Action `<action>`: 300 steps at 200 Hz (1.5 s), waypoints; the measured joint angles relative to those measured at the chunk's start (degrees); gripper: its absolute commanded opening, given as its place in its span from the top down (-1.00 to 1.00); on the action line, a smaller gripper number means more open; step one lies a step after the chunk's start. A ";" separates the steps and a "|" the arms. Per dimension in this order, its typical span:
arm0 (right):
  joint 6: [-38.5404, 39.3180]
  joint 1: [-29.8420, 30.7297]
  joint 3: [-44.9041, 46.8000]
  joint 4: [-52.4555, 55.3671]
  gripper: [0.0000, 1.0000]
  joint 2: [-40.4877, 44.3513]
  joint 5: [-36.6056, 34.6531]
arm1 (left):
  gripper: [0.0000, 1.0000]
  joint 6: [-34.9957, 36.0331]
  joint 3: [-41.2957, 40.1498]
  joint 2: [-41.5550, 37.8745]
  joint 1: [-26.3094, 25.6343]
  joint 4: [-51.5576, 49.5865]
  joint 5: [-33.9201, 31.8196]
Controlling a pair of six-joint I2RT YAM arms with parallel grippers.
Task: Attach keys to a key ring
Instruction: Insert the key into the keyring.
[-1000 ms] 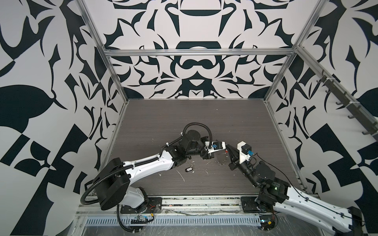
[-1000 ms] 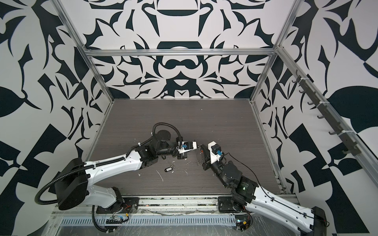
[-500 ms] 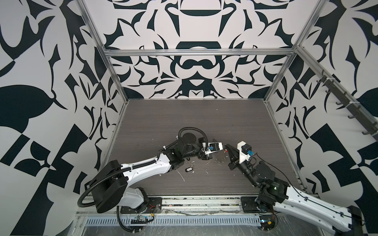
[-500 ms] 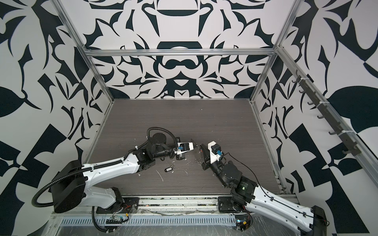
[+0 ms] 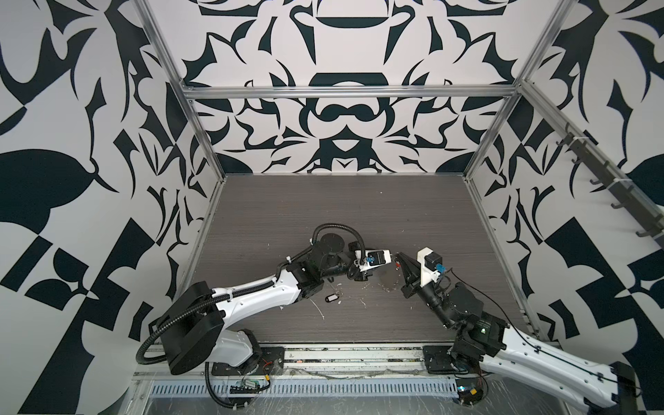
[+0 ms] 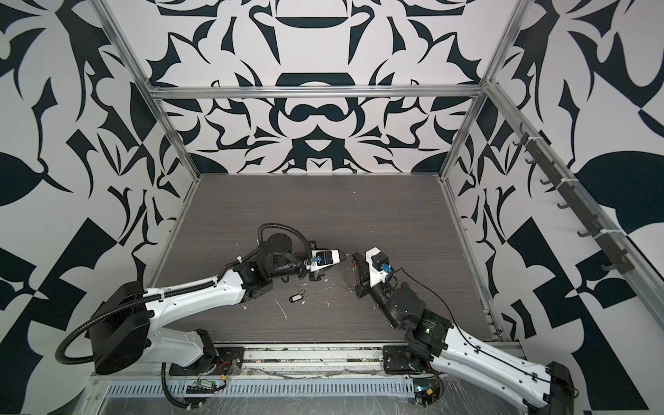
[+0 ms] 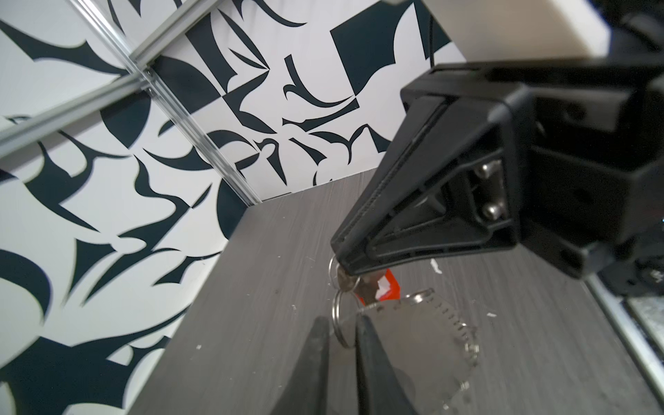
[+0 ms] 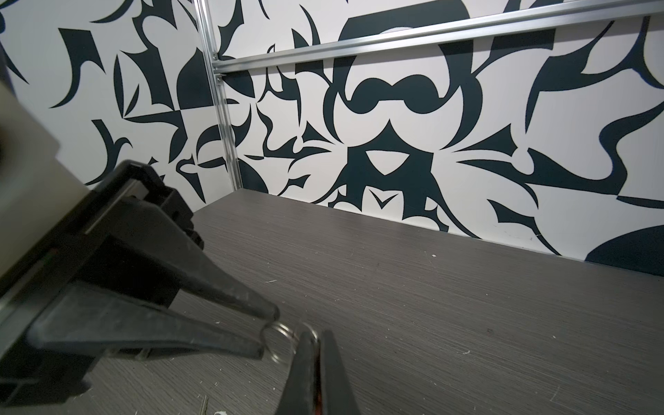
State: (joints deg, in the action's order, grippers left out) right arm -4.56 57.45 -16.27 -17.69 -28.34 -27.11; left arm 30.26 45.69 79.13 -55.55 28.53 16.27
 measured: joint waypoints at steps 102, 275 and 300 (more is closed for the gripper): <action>0.00 0.00 0.00 0.39 1.00 -0.63 -0.13 | 0.41 0.22 0.04 0.00 0.02 -0.72 0.11; 0.00 0.00 0.00 0.72 1.00 -0.57 -0.11 | 0.40 0.72 0.17 0.00 0.02 -0.96 0.28; 0.00 0.00 0.00 0.74 1.00 -0.09 -0.11 | 0.40 0.85 0.17 0.00 0.02 -0.98 0.28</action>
State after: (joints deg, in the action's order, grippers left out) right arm -4.56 57.45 -16.27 -16.95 -28.42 -27.22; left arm 31.11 45.87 79.13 -55.53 27.55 16.56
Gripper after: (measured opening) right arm 0.062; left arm 0.299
